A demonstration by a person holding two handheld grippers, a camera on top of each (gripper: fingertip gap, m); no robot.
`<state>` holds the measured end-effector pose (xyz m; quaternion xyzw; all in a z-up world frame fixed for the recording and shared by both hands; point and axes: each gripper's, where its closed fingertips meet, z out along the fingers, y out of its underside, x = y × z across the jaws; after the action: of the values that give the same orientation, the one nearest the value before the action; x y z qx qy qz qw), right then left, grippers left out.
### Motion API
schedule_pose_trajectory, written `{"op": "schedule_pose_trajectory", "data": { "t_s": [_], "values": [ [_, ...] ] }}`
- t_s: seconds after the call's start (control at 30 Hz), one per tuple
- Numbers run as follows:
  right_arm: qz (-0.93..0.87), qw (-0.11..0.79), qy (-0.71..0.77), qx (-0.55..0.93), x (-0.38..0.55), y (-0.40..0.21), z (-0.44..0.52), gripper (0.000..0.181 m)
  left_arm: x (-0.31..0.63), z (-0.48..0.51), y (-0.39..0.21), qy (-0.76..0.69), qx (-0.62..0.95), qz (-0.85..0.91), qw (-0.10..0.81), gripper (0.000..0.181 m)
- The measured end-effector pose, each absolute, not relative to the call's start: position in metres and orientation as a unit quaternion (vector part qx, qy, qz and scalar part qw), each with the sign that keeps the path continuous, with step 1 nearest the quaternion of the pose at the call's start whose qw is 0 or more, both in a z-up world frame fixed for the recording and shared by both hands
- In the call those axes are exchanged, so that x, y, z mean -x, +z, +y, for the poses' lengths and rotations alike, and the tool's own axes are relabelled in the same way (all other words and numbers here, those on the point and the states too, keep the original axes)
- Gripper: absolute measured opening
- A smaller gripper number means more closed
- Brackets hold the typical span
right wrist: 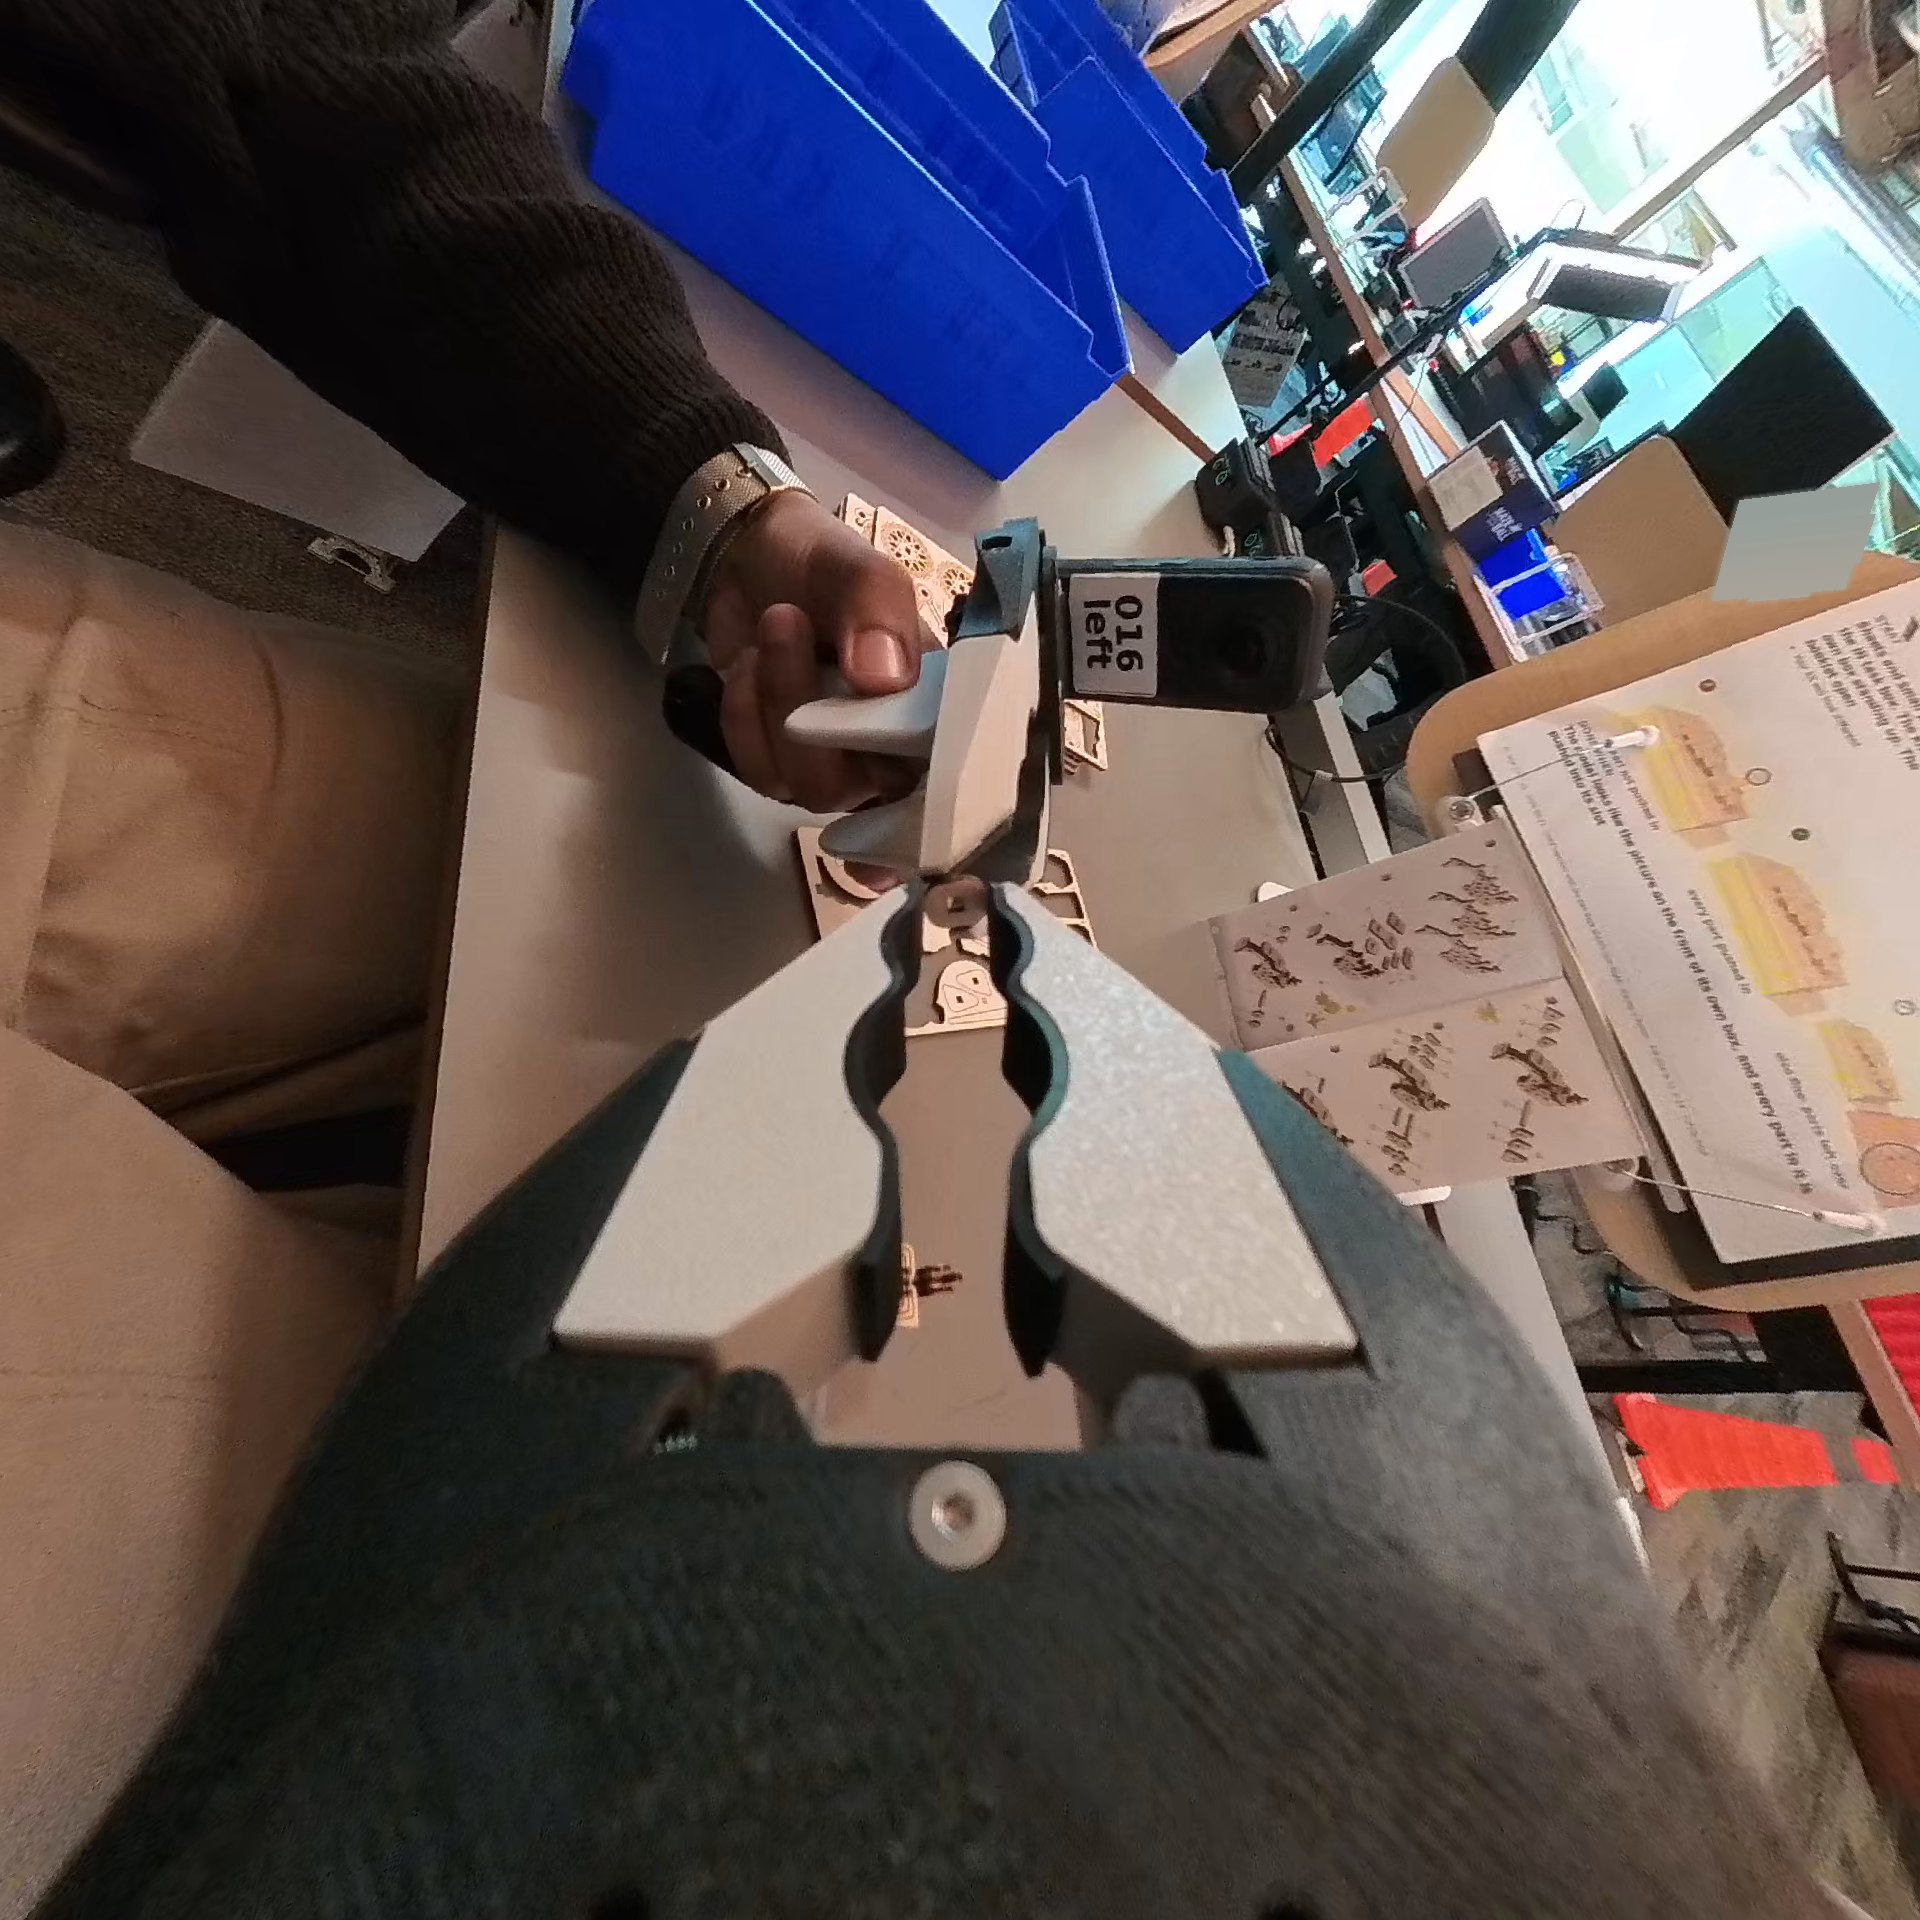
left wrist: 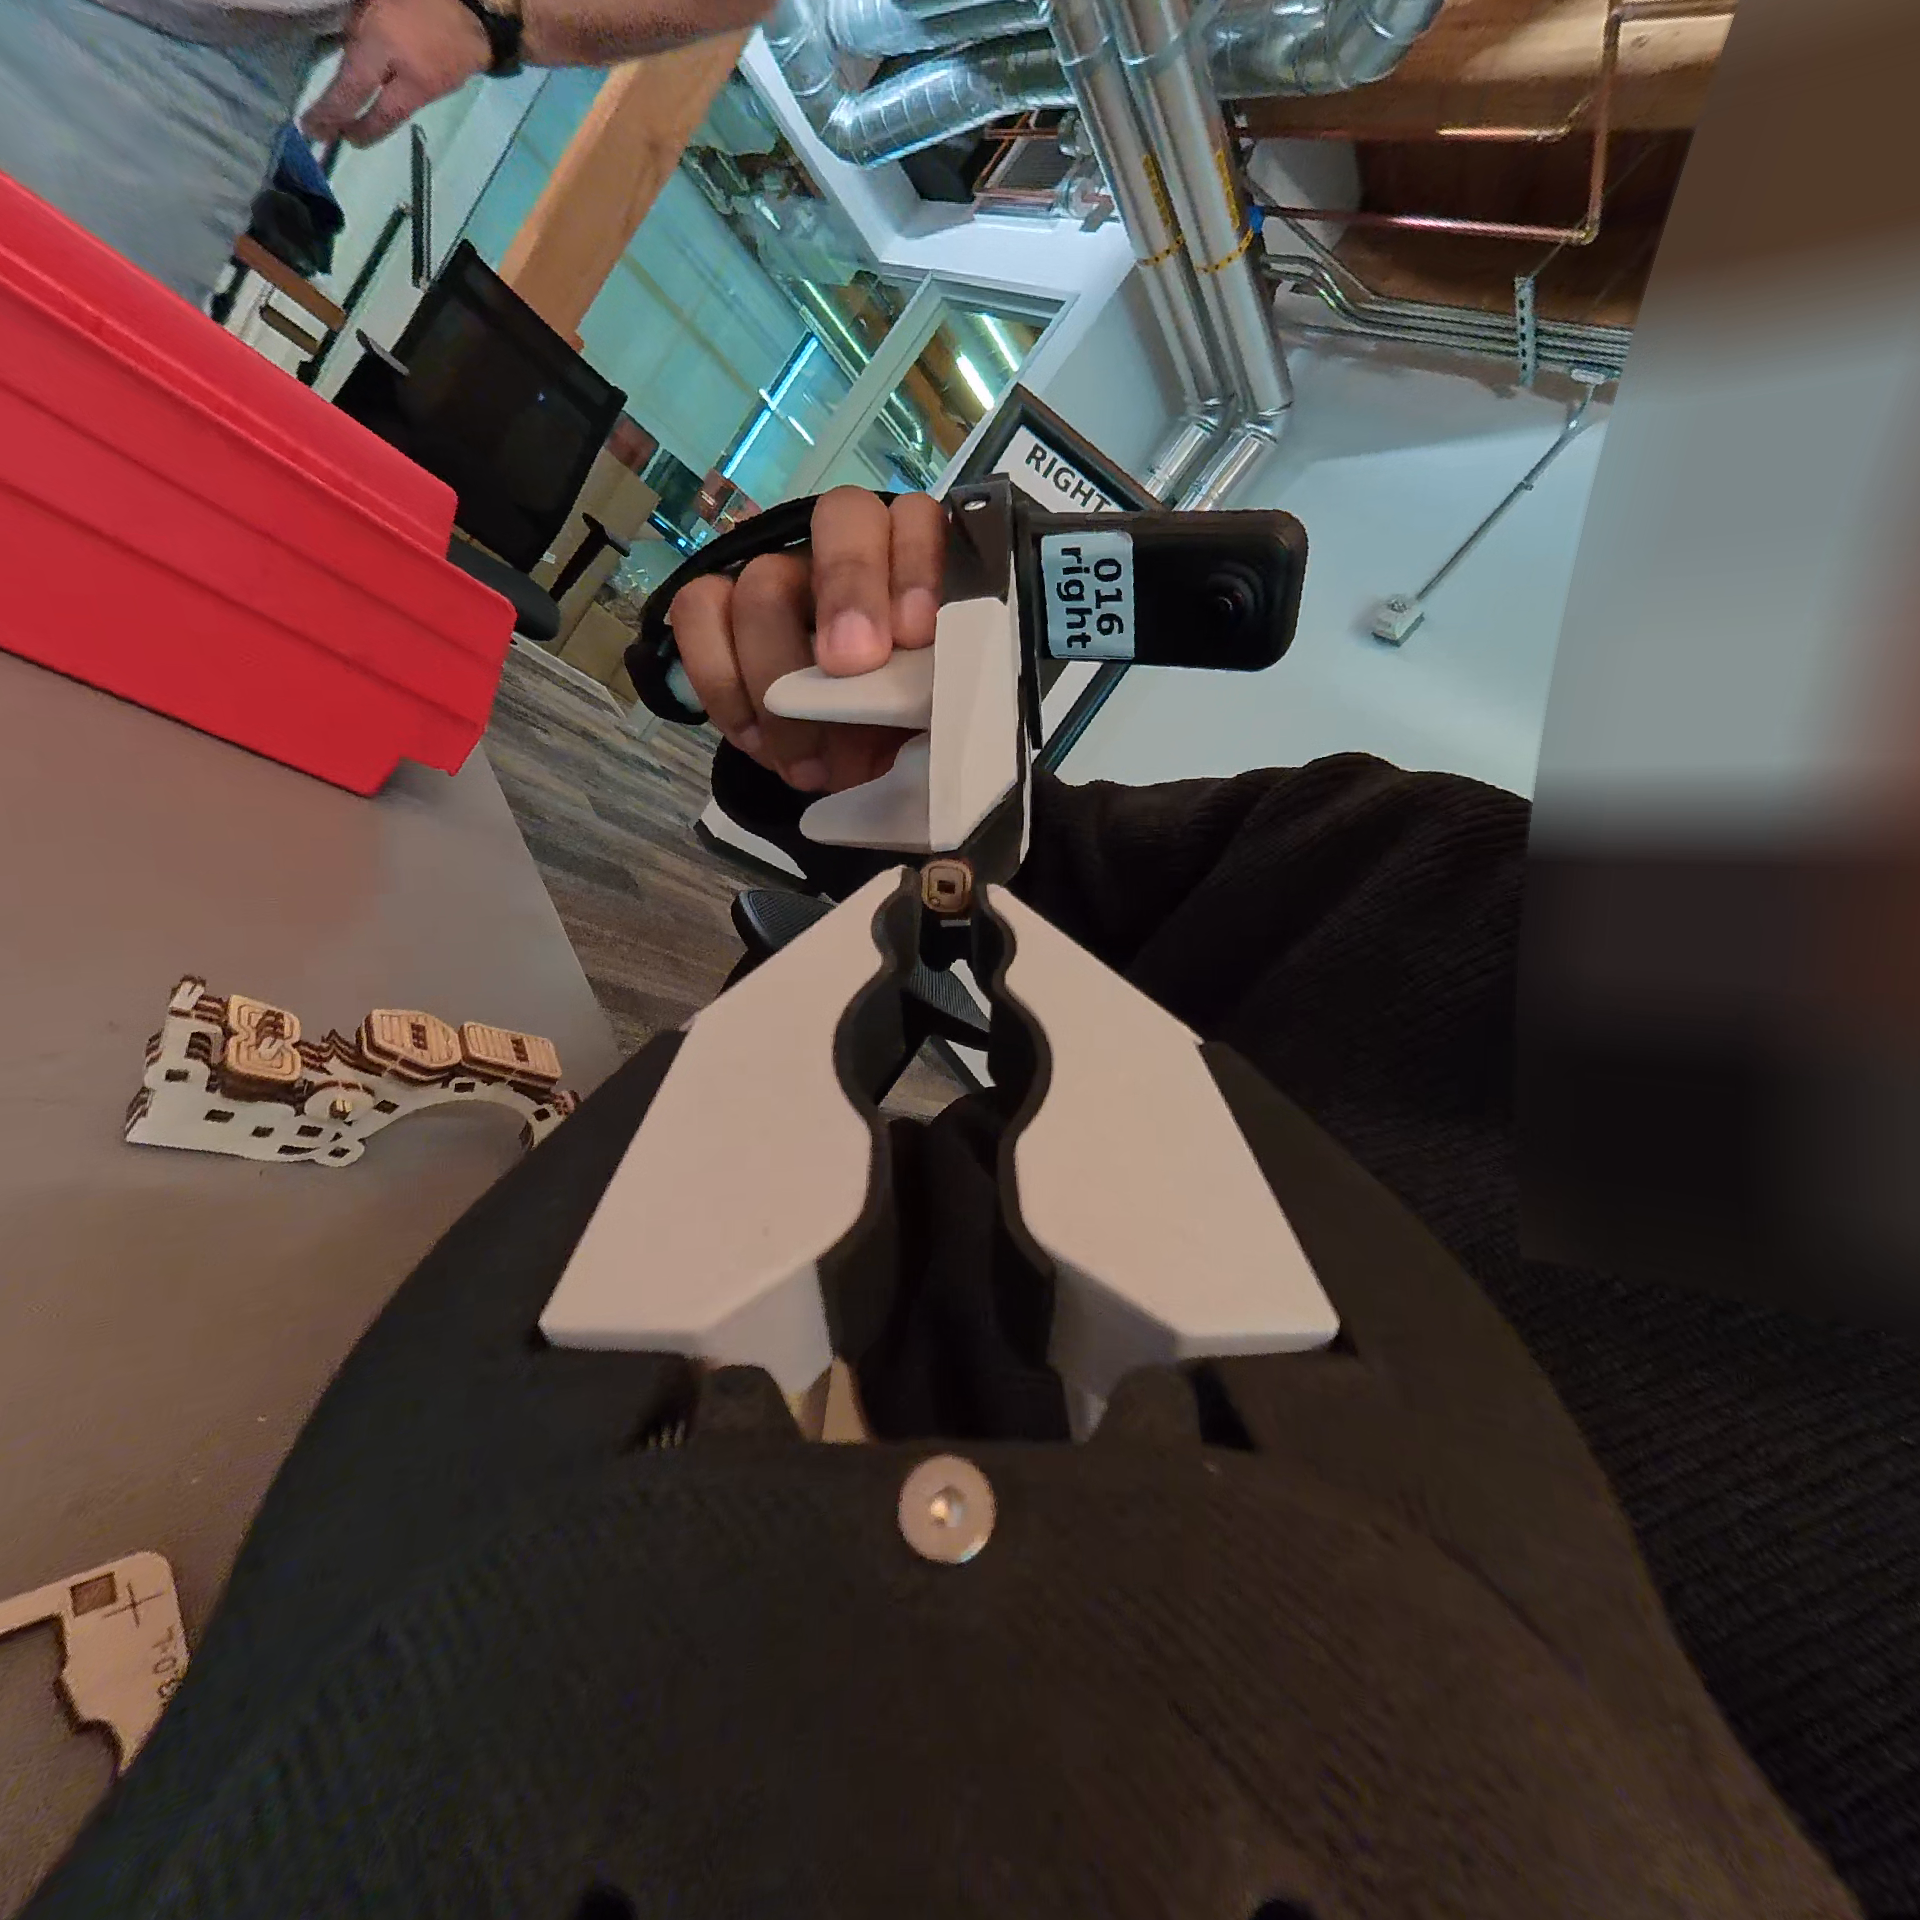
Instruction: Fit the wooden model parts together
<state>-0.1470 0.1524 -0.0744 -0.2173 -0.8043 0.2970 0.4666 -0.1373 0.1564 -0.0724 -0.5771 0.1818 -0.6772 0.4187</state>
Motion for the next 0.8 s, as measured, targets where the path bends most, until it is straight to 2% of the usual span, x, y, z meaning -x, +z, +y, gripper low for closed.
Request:
{"op": "schedule_pose_trajectory", "data": {
  "t_s": [0.37, 0.47, 0.7, 0.8],
  "values": [
    [-0.805, 0.471, 0.289, 0.217, 0.148, -0.075, 0.155, 0.012, 0.138, 0.159, -0.073, -0.65, 0.585, 0.193, 0.446, 0.007],
    [-0.804, 0.461, 0.296, 0.233, 0.147, -0.077, 0.158, 0.022, 0.14, 0.163, -0.076, -0.62, 0.598, 0.194, 0.469, 0.006],
    [-0.732, 0.451, 0.38, 0.34, 0.133, -0.065, 0.189, 0.019, 0.157, 0.182, -0.081, -0.534, 0.637, 0.17, 0.528, 0.006],
    [-0.701, 0.426, 0.359, 0.444, 0.13, -0.093, 0.223, 0.02, 0.16, 0.188, -0.089, -0.49, 0.669, 0.168, 0.533, 0.006]
  ]
}}
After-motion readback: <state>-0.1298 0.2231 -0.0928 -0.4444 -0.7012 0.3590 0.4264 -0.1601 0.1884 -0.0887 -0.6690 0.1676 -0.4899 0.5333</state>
